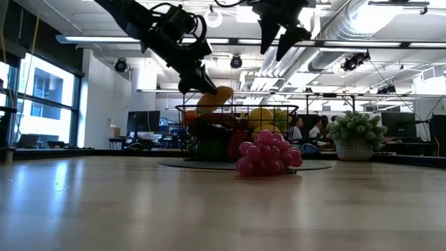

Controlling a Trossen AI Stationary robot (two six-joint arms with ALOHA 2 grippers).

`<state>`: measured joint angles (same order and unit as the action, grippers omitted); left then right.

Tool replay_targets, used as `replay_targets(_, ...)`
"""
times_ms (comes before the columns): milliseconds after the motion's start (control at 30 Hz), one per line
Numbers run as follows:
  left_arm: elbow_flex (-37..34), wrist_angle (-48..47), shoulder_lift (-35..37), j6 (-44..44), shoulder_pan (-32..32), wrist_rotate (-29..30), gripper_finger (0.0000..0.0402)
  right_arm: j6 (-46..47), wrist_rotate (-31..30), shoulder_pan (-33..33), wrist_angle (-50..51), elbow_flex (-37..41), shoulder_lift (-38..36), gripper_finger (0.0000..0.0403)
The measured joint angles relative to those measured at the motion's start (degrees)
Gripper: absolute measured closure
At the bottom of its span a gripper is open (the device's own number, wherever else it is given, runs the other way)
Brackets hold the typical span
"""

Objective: Build produce basket
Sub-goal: Put the yellow mango into the wire basket, then put the pink grapes into the wire basket

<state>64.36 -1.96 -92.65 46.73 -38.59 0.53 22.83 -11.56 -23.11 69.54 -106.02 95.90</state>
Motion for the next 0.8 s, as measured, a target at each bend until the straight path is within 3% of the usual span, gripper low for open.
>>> replay_targets(400,-0.02,0.24,-0.93,0.12,2.24,5.28,0.0214,5.43,-0.19,3.36,0.07,0.00,0.04,0.0121)
replay_targets(600,-0.02,-1.24,-0.19,-1.25,4.09,13.52,0.0209,8.14,-0.37,5.98,0.07,0.00,0.07,0.0121)
replay_targets(800,0.00,-4.41,3.82,-5.50,4.91,14.25,0.0211,8.33,-0.30,9.65,0.07,0.00,0.07,0.0121)
